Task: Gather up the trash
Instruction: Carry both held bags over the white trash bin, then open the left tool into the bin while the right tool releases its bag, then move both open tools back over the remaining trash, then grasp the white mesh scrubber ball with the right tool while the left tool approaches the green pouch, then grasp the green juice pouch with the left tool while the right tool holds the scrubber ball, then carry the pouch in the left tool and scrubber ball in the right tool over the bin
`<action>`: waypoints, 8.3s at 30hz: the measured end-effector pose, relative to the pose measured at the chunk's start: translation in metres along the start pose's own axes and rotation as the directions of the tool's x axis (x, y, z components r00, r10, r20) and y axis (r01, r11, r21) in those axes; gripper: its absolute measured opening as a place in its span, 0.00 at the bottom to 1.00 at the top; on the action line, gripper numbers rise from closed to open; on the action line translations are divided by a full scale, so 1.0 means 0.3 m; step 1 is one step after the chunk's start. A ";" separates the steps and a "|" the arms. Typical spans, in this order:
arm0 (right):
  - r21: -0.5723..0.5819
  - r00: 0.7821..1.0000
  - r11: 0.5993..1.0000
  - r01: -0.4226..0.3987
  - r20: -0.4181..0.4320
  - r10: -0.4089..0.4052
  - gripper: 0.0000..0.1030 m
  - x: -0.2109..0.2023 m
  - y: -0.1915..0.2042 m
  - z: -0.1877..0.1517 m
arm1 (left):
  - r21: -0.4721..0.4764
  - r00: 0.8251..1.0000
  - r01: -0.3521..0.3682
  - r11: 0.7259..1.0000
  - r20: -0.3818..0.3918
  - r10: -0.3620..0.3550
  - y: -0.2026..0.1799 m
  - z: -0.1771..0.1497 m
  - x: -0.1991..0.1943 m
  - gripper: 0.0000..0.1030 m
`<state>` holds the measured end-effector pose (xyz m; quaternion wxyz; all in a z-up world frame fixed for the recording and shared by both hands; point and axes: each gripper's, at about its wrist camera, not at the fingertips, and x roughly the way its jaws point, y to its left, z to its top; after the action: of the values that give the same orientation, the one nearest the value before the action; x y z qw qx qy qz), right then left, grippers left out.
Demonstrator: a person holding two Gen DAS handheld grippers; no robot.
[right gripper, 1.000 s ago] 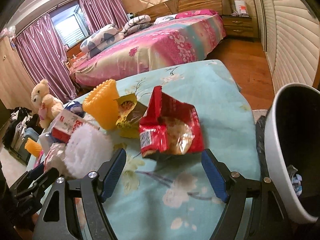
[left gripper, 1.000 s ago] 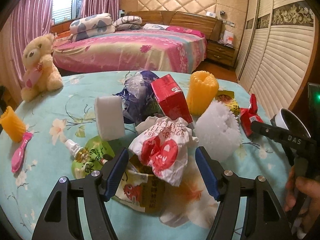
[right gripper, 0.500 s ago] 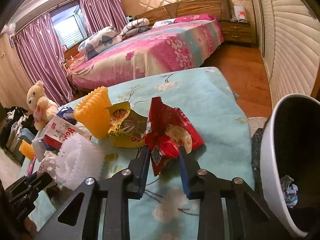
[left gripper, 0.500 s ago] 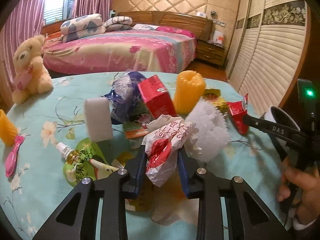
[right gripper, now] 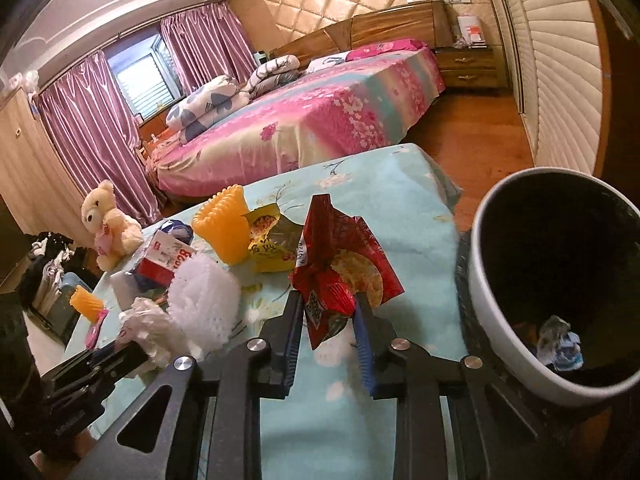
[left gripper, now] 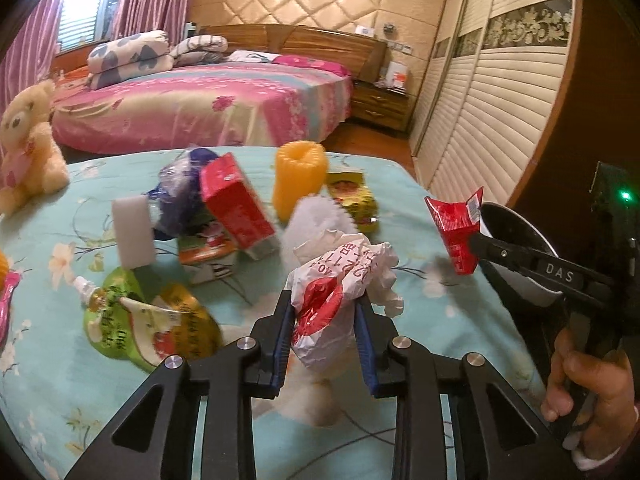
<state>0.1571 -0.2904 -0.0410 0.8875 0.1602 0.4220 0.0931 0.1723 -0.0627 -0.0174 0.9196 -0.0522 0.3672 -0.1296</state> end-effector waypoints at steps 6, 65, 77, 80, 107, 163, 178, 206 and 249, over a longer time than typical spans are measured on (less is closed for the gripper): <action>0.024 1.000 1.000 0.012 0.012 -0.013 0.24 -0.068 -0.040 -0.021 | 0.031 1.000 0.022 0.999 -0.002 -0.022 -0.051 -0.001 -0.002 0.27; 0.227 0.980 0.958 0.177 0.048 -0.192 0.25 -0.244 -0.472 0.016 | 0.262 0.978 0.205 0.943 -0.097 -0.185 -0.569 0.190 0.385 0.28; 0.259 0.984 0.951 0.171 0.010 -0.180 0.39 -0.211 -0.512 0.025 | 0.257 0.976 0.202 0.945 -0.132 -0.173 -0.604 0.193 0.444 0.50; 0.266 0.984 0.949 0.170 0.007 -0.178 0.42 -0.212 -0.513 0.026 | 0.250 0.977 0.197 0.948 -0.137 -0.166 -0.592 0.188 0.444 0.52; 0.159 0.998 0.985 0.060 0.021 -0.064 0.62 -0.170 -0.213 -0.060 | 0.058 0.994 0.052 0.997 -0.097 -0.046 -0.234 -0.009 0.144 0.59; -0.001 0.973 0.985 -0.173 -0.154 0.170 0.66 0.252 0.294 -0.043 | -0.211 0.968 -0.238 0.948 -0.124 0.216 0.269 -0.085 -0.062 0.76; -0.038 0.973 0.983 -0.181 -0.152 0.173 0.19 0.263 0.325 -0.050 | -0.258 0.982 -0.182 0.949 -0.098 0.162 0.318 -0.066 -0.078 0.76; 0.003 0.975 0.980 -0.200 -0.102 0.200 0.19 0.151 0.269 -0.071 | -0.243 0.955 -0.294 0.924 -0.106 0.276 0.369 -0.135 -0.147 0.71; 0.084 0.992 0.990 -0.115 -0.037 0.119 0.19 -0.044 0.048 -0.126 | -0.013 0.996 -0.084 0.996 0.015 0.084 0.047 -0.135 -0.175 0.43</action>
<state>0.1188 -0.2733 -0.0487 0.8641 0.2190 0.4339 0.1308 0.1106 -0.0347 -0.0147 0.9267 -0.0431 0.3628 -0.0883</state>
